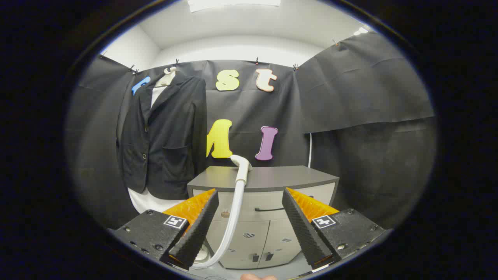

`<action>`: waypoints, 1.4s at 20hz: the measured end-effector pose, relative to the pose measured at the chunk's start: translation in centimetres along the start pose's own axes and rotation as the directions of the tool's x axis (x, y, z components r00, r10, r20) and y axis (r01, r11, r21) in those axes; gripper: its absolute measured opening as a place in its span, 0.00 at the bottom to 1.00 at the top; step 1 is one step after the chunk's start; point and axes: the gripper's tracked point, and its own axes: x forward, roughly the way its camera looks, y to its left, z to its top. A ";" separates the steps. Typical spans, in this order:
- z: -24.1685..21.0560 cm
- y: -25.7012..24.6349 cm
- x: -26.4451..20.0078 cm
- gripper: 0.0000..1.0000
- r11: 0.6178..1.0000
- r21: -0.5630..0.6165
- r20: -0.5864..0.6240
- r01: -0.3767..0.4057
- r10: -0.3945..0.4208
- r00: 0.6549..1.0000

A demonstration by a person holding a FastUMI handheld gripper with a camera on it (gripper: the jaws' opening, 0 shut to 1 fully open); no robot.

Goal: Iron the clothes twice with a garment steamer, once on the left side and once on the right side.

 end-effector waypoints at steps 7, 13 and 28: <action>0.5 0.4 -0.5 1.00 1.000 -0.005 0.005 -0.009 0.009 1.000; 0.6 0.7 -0.7 1.00 1.000 -0.022 0.002 -0.009 0.009 1.000; 1.1 3.3 -2.5 1.00 0.998 -0.050 -0.001 0.049 -0.049 0.999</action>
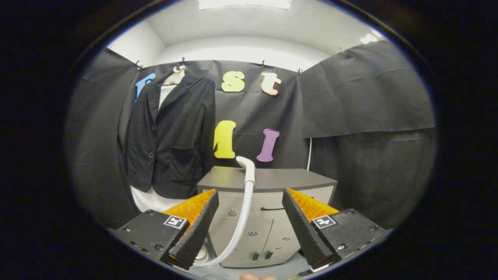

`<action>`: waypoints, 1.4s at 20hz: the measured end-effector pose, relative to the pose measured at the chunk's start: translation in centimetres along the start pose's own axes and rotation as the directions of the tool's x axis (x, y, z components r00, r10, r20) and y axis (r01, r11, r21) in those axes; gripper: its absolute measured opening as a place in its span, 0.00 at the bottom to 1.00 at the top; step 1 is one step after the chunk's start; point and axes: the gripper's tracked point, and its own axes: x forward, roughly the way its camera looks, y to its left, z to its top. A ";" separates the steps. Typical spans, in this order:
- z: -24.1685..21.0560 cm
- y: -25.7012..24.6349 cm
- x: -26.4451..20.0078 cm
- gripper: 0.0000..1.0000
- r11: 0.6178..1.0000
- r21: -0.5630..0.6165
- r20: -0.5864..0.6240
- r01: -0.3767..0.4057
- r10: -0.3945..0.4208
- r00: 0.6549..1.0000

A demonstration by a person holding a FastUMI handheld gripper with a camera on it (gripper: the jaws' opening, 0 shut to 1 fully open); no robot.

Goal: Iron the clothes twice with a garment steamer, once on the left side and once on the right side.

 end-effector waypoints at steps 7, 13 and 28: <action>1.7 0.9 1.0 1.00 0.998 -0.044 0.027 0.041 -0.040 0.999; 6.3 1.8 9.0 1.00 0.998 -0.045 0.103 -0.035 0.040 0.994; 4.1 1.1 30.8 1.00 0.992 -0.029 -0.257 -0.122 0.110 0.960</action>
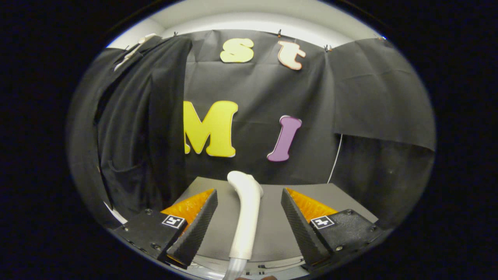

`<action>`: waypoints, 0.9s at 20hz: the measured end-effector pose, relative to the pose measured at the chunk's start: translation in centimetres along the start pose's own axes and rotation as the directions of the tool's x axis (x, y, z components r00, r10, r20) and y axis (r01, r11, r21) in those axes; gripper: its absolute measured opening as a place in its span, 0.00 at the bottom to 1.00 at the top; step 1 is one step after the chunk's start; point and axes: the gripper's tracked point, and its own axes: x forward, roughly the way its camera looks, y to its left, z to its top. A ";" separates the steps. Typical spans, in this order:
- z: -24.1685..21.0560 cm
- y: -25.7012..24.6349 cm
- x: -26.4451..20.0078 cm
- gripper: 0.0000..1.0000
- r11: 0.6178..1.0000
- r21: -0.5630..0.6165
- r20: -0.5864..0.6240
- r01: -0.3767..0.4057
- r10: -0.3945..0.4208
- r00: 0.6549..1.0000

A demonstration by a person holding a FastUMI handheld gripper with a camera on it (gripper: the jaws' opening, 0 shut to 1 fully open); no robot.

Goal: Iron the clothes twice with a garment steamer, once on the left side and once on the right side.

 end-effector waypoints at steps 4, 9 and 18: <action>-3.0 0.6 2.9 1.00 0.997 0.043 -0.208 -0.058 0.066 0.976; -5.0 0.8 4.4 1.00 0.989 0.127 -0.414 -0.074 0.120 0.902; -9.4 -0.1 3.1 0.71 0.997 0.081 -0.663 -0.011 0.062 0.746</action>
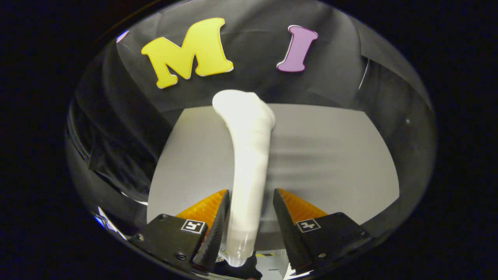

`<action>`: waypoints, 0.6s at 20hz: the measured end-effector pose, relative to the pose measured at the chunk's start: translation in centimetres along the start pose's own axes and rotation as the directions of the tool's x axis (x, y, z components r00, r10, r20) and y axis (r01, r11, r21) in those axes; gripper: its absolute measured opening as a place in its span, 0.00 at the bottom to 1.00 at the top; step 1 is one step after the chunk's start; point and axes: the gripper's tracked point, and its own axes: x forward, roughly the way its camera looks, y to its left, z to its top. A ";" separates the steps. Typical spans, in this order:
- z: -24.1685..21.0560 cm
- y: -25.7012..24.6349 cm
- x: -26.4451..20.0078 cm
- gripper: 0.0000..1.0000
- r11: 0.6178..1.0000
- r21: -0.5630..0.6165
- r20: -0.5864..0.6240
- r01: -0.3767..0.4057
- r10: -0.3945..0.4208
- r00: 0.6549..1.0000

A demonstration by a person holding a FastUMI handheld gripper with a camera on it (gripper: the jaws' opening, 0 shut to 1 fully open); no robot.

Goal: Iron the clothes twice with a garment steamer, once on the left side and once on the right side.

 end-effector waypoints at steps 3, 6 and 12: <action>0.1 0.4 -0.1 0.64 1.000 0.006 0.002 0.024 -0.024 1.000; 0.1 0.8 0.2 0.43 0.999 0.030 0.017 0.024 -0.024 1.000; -1.7 1.9 -2.8 0.33 0.990 0.139 0.089 -0.029 0.017 0.996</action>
